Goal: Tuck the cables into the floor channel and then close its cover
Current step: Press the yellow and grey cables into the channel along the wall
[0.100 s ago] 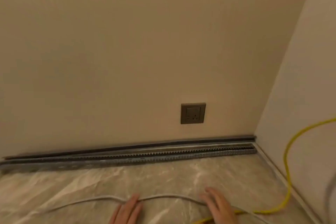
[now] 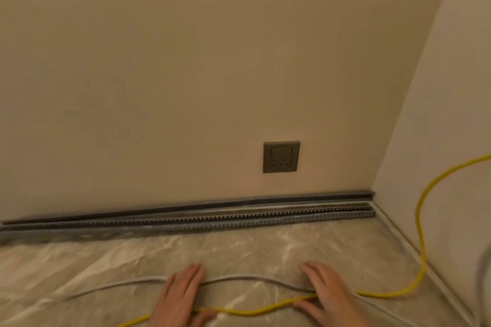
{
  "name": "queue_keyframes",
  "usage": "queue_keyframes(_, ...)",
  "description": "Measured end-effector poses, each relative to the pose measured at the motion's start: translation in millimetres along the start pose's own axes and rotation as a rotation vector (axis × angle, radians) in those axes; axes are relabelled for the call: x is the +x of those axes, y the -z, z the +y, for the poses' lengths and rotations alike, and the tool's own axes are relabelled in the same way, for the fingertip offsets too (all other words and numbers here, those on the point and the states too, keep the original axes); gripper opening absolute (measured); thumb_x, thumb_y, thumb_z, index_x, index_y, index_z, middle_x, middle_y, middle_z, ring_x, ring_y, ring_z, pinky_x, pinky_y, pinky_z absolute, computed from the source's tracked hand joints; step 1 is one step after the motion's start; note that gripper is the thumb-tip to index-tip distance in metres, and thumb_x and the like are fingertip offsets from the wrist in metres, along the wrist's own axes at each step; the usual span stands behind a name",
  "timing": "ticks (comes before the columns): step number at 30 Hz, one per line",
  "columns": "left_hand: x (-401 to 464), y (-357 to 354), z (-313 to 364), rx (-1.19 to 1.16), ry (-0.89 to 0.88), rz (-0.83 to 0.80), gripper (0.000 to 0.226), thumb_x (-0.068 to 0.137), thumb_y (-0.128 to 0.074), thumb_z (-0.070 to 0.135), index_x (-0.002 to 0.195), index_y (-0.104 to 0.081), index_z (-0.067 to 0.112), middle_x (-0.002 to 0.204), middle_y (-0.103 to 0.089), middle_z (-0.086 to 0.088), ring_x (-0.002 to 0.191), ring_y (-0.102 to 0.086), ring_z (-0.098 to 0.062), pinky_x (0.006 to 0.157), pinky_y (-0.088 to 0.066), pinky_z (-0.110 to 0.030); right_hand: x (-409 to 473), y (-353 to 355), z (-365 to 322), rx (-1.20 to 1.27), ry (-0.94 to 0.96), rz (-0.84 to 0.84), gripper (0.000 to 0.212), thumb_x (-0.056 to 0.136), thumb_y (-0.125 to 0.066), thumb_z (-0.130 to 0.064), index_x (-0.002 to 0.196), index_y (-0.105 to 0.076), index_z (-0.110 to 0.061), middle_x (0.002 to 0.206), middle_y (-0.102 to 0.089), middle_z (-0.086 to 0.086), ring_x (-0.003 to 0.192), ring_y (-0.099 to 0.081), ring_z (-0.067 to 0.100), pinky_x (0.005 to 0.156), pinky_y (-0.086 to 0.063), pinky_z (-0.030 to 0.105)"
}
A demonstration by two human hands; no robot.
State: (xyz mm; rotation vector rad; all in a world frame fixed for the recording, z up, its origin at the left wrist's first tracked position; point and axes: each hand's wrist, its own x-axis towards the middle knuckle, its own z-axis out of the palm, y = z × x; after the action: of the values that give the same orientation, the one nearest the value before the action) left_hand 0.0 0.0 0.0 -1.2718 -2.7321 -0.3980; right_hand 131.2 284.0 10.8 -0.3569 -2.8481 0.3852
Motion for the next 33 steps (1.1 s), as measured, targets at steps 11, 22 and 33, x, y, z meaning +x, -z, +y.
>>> queue_keyframes(11, 38.5, -16.5, -26.4, -0.041, 0.002, 0.235, 0.051, 0.082, -0.039, 0.057, 0.092, -0.068, 0.016, 0.097, -0.063, 0.001, 0.092, -0.060, -0.017, 0.079, -0.039, -0.022, 33.6, -4.8, 24.6, -0.151, 0.222, -0.014, 0.028, 0.092, -0.049, -0.046, 0.100, -0.058, -0.021, 0.104, -0.055, -0.006, 0.098, -0.053, 0.010, 0.084, -0.044, 0.023)
queue_keyframes(22, 39.9, -23.2, -14.4, 0.107, 0.007, 0.271, 0.023, 0.097, -0.045, 0.030, 0.096, -0.053, 0.008, 0.095, -0.062, -0.011, 0.090, -0.056, -0.028, 0.080, -0.040, -0.036, 33.5, -23.7, 30.0, -0.321, 0.246, 0.136, 0.031, 0.098, -0.033, -0.044, 0.101, -0.046, -0.016, 0.103, -0.058, 0.004, 0.093, -0.059, 0.024, 0.072, -0.045, 0.037)
queue_keyframes(33, 51.7, -22.5, -21.0, 0.120, -0.035, 0.345, 0.024, 0.095, -0.050, 0.029, 0.086, -0.059, 0.009, 0.082, -0.069, -0.013, 0.077, -0.063, -0.033, 0.066, -0.045, -0.039, 49.5, -19.2, 41.5, -0.457, 0.302, 0.327, 0.027, 0.093, -0.050, -0.043, 0.092, -0.065, -0.020, 0.074, -0.069, 0.004, 0.062, -0.067, 0.028, 0.048, -0.044, 0.030)
